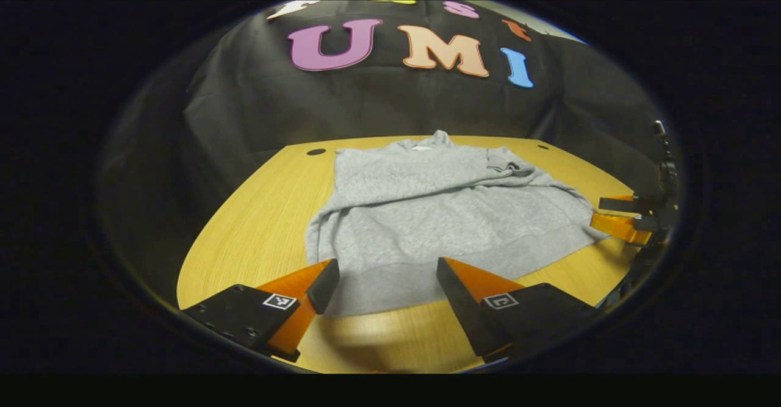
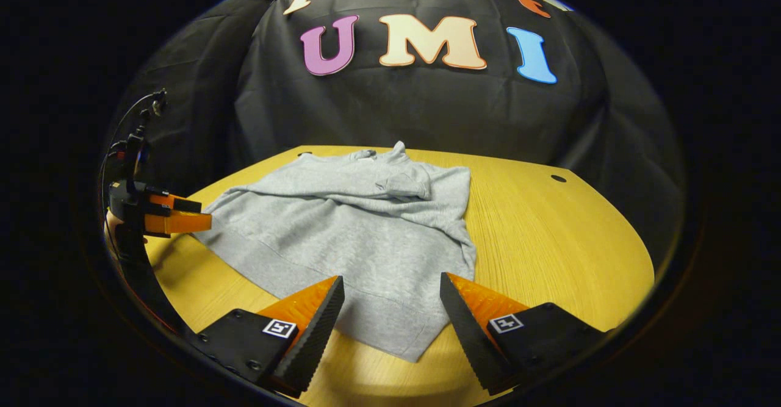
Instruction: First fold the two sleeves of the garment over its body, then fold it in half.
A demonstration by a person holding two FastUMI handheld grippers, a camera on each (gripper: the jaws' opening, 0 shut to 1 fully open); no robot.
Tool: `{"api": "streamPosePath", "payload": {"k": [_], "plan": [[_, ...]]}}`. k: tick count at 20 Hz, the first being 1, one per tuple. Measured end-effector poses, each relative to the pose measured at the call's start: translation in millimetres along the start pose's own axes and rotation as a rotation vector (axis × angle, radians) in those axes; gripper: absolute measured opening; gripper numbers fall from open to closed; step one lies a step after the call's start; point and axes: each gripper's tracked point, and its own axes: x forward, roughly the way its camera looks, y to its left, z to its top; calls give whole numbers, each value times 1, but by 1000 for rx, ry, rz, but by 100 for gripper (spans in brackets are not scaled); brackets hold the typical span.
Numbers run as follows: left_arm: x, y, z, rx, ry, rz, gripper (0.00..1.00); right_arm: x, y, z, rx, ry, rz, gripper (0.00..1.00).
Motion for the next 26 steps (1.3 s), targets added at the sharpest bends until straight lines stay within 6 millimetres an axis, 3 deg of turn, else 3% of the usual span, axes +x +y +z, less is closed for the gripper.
{"api": "streamPosePath", "payload": {"k": [8,12,15,16,17,18,19,20,21,22,24,26], "plan": [[-2,7,-20,-11,42,12,95,5,6,-15,9,87,20,99],[-2,7,-19,-9,31,10,97,6,7,-17,34,116,32,96],[-1,4,-20,-8,31,4,94,7,15,-17,37,118,57,84],[-3,2,-19,-11,29,-1,93,7,18,-18,32,118,67,75],[-2,-1,-19,-15,29,-8,83,8,21,-18,31,119,80,72],[-2,-5,-18,-11,26,-17,75,7,23,-18,32,118,91,59],[0,-13,-16,-18,14,-39,58,6,26,-18,33,118,103,49],[0,-15,-15,-30,13,-43,31,5,28,-17,35,117,111,42],[1,-16,-14,-40,8,-51,25,6,28,-17,36,118,112,31],[1,-16,-14,-54,3,-50,12,4,28,-17,30,116,116,22],[0,-17,-13,-68,-10,-53,5,3,28,-16,31,114,112,11],[0,-17,-14,-71,-6,-53,2,2,25,-16,39,112,106,10]]}}
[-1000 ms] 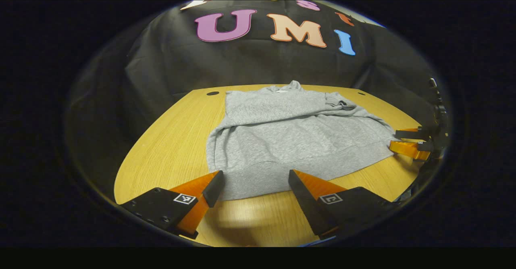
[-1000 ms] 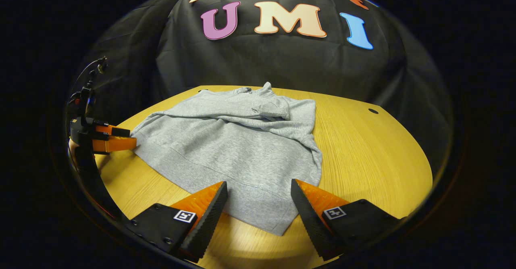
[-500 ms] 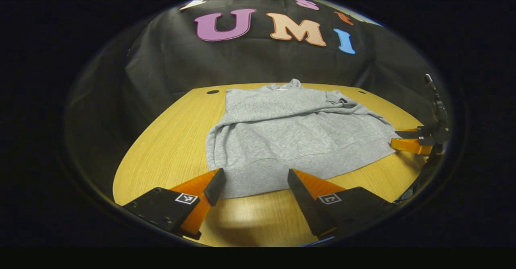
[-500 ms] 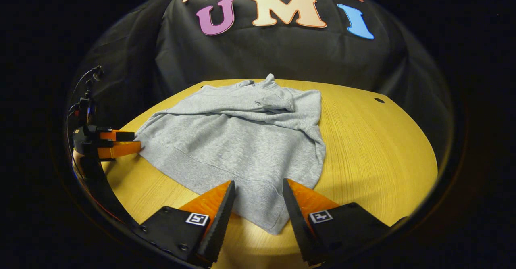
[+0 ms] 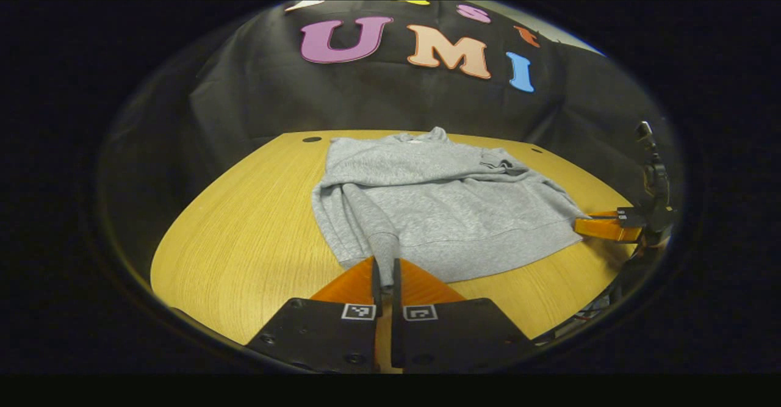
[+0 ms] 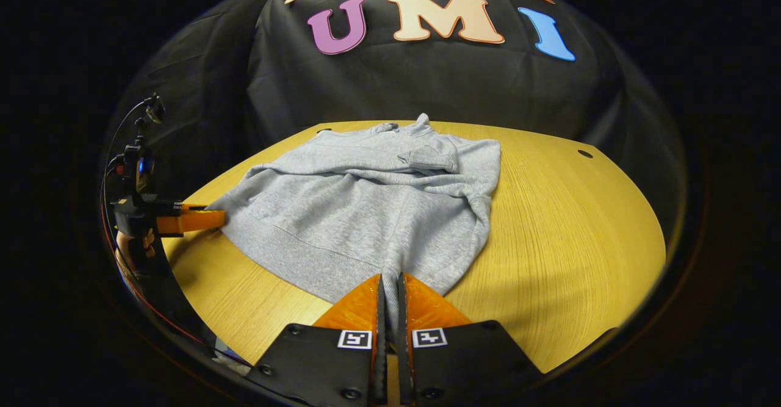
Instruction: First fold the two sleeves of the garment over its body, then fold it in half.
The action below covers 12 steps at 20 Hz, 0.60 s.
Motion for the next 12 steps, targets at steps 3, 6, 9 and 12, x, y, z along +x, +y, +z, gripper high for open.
{"api": "streamPosePath", "payload": {"k": [3,6,9,12], "plan": [[-2,-1,1,-7,12,9,2,-4,-2,3,10,-4,-7,10],[-6,-2,6,-22,13,1,2,-8,-4,11,20,-12,-1,10],[-10,-5,26,-45,-22,-25,2,-13,-5,34,46,-57,21,10],[-11,-8,53,-61,-71,-55,0,-17,-10,66,51,-116,25,10]]}}
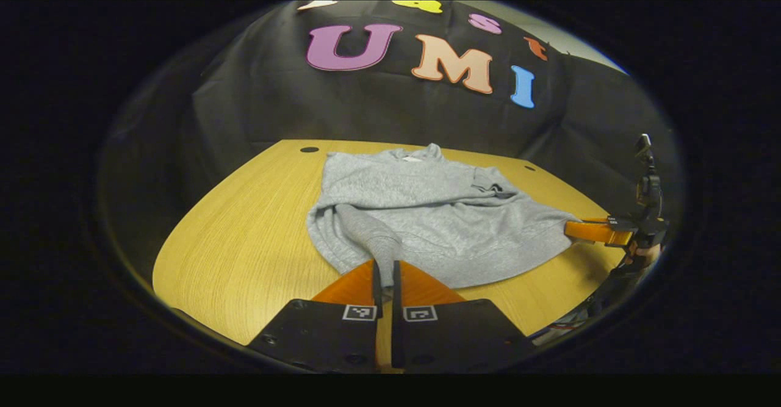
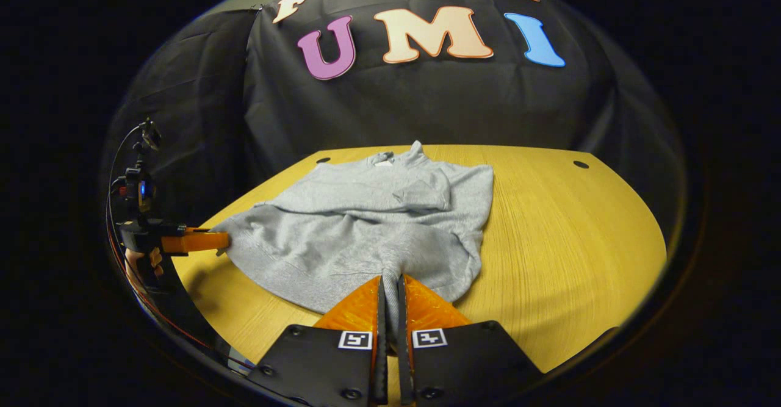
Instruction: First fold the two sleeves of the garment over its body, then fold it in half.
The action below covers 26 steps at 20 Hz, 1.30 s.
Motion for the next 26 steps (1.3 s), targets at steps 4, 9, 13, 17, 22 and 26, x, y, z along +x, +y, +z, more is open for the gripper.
{"api": "streamPosePath", "payload": {"k": [4,9,13,17,22,26], "plan": [[13,-4,42,45,-80,-17,1,10,-5,40,-38,-51,4,10],[38,-3,89,65,-144,-16,1,39,-20,82,-36,-66,-13,10],[61,8,109,70,-158,19,1,61,-28,113,-14,-76,-10,10],[89,10,136,63,-207,68,1,89,-40,129,-1,-74,-26,9],[133,13,136,38,-203,109,2,131,-64,116,74,-8,-45,9],[161,18,128,31,-179,131,1,154,-73,104,92,32,-59,9]]}}
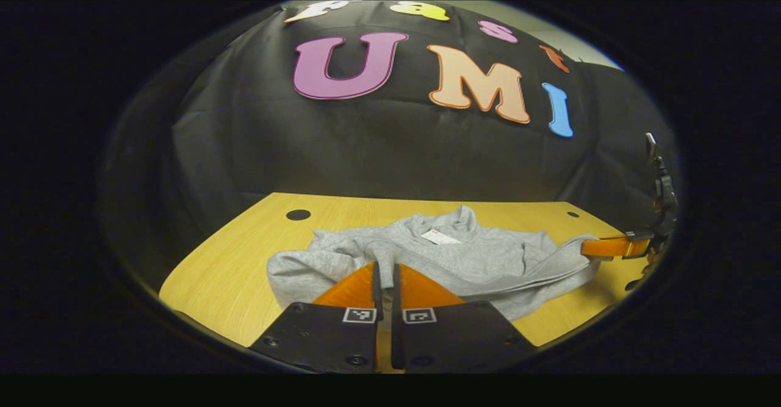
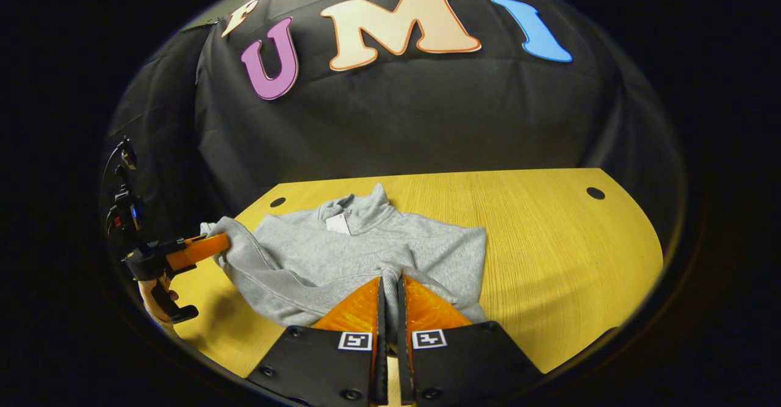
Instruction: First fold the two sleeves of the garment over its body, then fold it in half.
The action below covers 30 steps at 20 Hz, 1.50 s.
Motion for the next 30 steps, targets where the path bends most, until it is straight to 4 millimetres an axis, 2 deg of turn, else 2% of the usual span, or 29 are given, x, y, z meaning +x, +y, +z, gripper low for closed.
{"api": "streamPosePath", "payload": {"k": [5,7,8,9,10,11,12,13,14,15,16,17,19,20,23,24,27,28,30], "plan": [[13,0,-9,15,21,7,0,11,-4,-2,23,18,7,9],[16,3,-8,26,18,18,4,15,-8,1,35,13,0,11],[16,7,-4,35,6,30,6,15,-14,4,30,-2,-22,19],[17,7,-1,39,-10,32,8,15,-17,10,30,-19,-25,19],[18,7,3,49,-18,34,10,15,-19,14,40,-26,-24,32],[17,6,4,55,-27,27,13,14,-20,16,52,-30,-22,38],[15,6,9,57,-39,31,42,11,-22,20,59,-41,-22,63],[16,6,13,58,-48,38,71,10,-25,23,58,-54,-29,73],[20,9,12,56,-57,53,100,10,-25,29,49,-73,-23,96],[14,10,16,54,-68,65,99,6,-25,33,35,-94,-24,99],[10,12,22,53,-83,79,92,1,-25,40,20,-120,-24,93],[5,16,27,52,-105,91,94,-6,-23,46,11,-147,-19,98],[-8,18,44,56,-153,106,92,-21,-15,59,9,-198,2,94],[-17,20,52,60,-179,114,92,-30,-13,64,7,-222,5,98],[-46,23,76,67,-252,128,94,-58,-9,75,-14,-294,-11,98],[-56,25,81,64,-269,133,92,-69,-6,76,-21,-318,-10,98],[-88,30,87,51,-317,141,88,-102,11,71,-21,-379,19,97],[-97,33,86,57,-331,147,94,-113,15,69,-26,-398,25,97],[-115,43,76,79,-344,178,91,-131,21,60,-40,-435,28,97]]}}
